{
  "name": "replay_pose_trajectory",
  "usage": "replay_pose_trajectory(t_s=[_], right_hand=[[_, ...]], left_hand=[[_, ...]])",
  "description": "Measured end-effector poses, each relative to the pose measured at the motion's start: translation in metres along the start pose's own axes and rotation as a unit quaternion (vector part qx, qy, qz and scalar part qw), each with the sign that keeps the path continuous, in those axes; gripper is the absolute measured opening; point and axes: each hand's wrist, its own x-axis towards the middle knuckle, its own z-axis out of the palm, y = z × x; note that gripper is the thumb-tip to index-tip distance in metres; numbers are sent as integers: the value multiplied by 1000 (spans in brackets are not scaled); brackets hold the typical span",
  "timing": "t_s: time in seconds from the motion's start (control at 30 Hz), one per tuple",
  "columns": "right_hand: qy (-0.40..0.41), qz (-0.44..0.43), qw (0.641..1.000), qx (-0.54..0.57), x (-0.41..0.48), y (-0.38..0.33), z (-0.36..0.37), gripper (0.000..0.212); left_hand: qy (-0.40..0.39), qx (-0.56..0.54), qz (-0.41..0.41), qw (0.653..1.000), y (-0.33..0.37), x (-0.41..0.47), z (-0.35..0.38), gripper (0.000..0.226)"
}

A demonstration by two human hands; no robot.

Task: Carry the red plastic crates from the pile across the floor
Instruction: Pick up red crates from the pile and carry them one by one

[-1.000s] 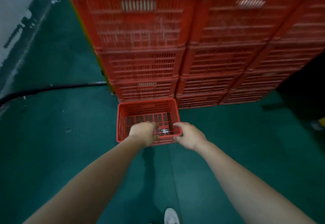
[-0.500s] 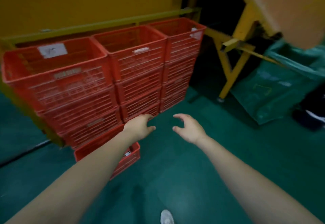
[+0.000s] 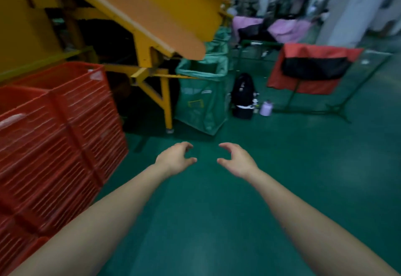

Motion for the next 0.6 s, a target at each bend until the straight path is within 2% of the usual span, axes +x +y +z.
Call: replay_pose_trajectory(t_s=[0.23,0.43,0.6], right_hand=[[92,105,990,0,-71,171,-133,57],[166,205,965,-6,-153,309,-232,58],[223,269,937,-19,-213,386,-298,57]], left_hand=[[-67,30,152,986,207,47,76,57],[-106,69,277,952,378,62,151,57],[-132,79,361,920,502,70,204,57]])
